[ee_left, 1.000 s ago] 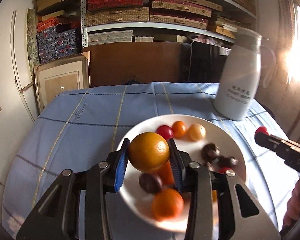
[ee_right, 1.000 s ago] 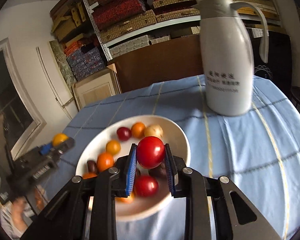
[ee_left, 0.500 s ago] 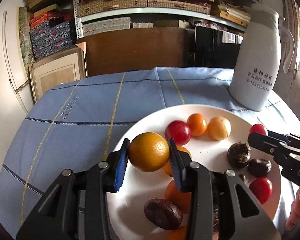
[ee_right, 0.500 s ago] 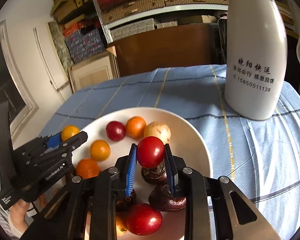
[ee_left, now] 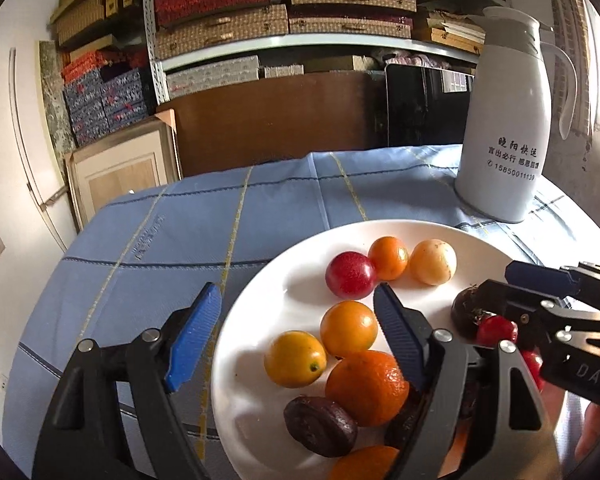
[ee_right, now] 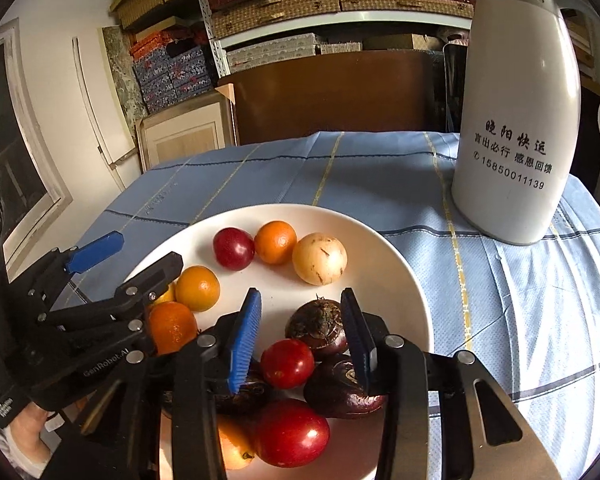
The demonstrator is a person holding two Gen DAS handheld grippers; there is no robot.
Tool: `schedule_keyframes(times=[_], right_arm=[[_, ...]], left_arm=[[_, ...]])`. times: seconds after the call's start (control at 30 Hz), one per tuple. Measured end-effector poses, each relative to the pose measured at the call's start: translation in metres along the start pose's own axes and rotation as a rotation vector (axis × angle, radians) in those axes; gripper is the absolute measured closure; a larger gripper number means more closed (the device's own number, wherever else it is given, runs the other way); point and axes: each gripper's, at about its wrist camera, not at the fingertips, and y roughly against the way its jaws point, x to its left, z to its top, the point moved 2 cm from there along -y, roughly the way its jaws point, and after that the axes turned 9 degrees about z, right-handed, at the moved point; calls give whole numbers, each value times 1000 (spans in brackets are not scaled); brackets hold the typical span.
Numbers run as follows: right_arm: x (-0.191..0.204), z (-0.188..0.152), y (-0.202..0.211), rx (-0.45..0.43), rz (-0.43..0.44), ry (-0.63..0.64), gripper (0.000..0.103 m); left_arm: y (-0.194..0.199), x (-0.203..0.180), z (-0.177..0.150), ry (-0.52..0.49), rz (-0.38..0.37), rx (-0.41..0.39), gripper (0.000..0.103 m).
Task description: Organize fruits
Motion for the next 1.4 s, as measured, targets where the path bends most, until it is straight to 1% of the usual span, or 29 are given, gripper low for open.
schedule_keyframes(times=[0.07,0.1,0.2,0.37,0.47,0.5,0.57,0.63,0.73,0.77,0.8,0.83,0.87,0.9,0.97,1.0,1.03,1.1,1.13,1.17,1.27,1.4], right_arm=[[1,1,5,-12,3,-2,62],[2,1,8,-16,3,-2,61],[6,2,18,-41,1,-3,58],[20,4,46,-84,-3,10,56],[29,1,68,-117,-4,16,52],[32,0,75,-125,1,17,52],[40,-4,92,-150,14,18,51],[46,-11,111,-181,24,19,51],[57,-25,137,-220,31,26,45],[60,-30,144,-229,34,29,38],[61,-37,151,-244,32,30,27],[62,-47,160,-264,18,32,21],[63,-56,165,-279,0,36,7],[62,-68,171,-291,-35,44,3],[58,-88,176,-293,-118,51,3],[55,-96,175,-273,-147,45,3],[50,-104,171,-225,-160,30,3],[45,-111,168,-186,-131,9,3],[45,-113,168,-186,-111,4,3],[47,-114,169,-191,-109,10,3],[50,-115,170,-207,-135,40,3],[51,-117,165,-183,-150,44,3]], left_arm=[[8,1,1,0,17,-24,16],[12,2,2,1,25,-35,15],[27,5,2,6,47,-61,14],[57,11,0,18,71,-88,14],[79,15,-2,38,60,-93,14],[88,16,-4,41,60,-97,13],[109,19,-11,49,65,-121,5],[130,21,-19,55,65,-141,5],[158,23,-33,62,67,-160,5],[168,24,-40,75,62,-165,5],[174,25,-45,85,53,-166,5],[180,25,-50,91,46,-165,5],[184,25,-58,99,35,-152,5],[185,24,-64,106,27,-126,5],[182,21,-74,112,11,-63,5],[181,20,-78,112,15,-44,5],[182,20,-81,113,23,-36,5],[186,19,-86,112,34,-40,5],[188,19,-87,114,36,-42,5],[190,19,-89,119,36,-45,5],[193,18,-92,122,61,-54,5],[190,11,-93,90,65,-35,5]])
